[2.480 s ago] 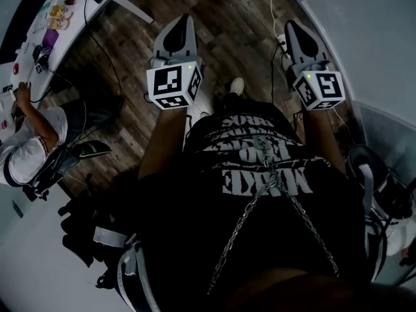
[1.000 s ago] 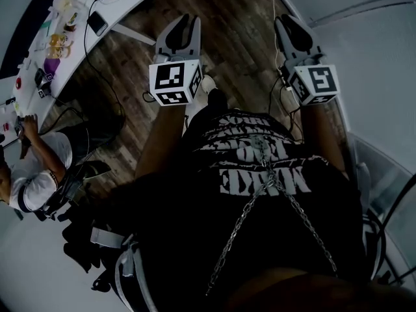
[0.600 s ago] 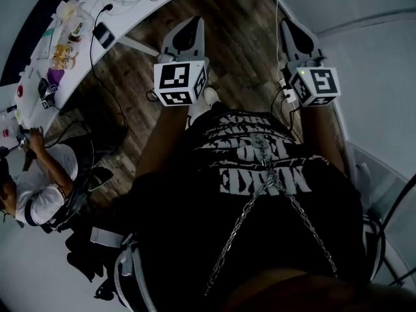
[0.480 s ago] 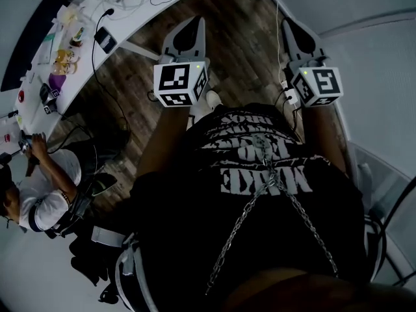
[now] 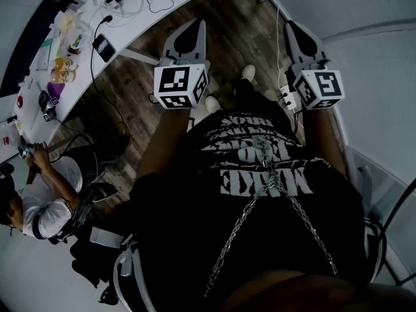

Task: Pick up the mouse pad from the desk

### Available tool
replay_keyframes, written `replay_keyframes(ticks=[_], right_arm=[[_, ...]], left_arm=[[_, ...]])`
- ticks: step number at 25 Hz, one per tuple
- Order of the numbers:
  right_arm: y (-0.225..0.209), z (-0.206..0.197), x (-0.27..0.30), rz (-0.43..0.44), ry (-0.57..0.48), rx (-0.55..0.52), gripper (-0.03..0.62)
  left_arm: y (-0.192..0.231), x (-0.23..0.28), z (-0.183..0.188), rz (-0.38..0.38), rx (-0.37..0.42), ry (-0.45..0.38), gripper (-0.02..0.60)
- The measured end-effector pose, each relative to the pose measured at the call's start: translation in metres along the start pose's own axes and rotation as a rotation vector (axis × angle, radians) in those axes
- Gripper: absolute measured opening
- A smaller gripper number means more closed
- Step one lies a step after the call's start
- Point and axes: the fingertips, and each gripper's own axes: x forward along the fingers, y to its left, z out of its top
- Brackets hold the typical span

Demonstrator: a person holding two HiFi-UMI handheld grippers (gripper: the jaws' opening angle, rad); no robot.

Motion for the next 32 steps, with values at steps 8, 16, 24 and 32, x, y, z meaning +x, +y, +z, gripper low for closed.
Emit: replay_keyframes(ticks=[8, 16, 24, 32], right_arm=[[-0.047, -0.007, 0.063, 0.064, 0.03, 0.02, 0.0], [-0.095, -0.008, 0.137, 0.137, 0.04, 0.02, 0.0], [-0.146, 0.001, 0.173, 0.17, 0.074, 0.007, 0.0], [-0.204, 0.009, 0.205, 0.24, 0.056, 0.013, 0.0]], left_arm=[[0.028, 0.06, -0.004, 0.078, -0.021, 0.046, 0.006], [0.052, 0.131, -0.006, 0.147, -0.04, 0.062, 0.006], [0.055, 0.199, 0.017, 0.176, -0.039, 0.012, 0.006], [0.058, 0.27, 0.02, 0.237, -0.082, 0.013, 0.006]])
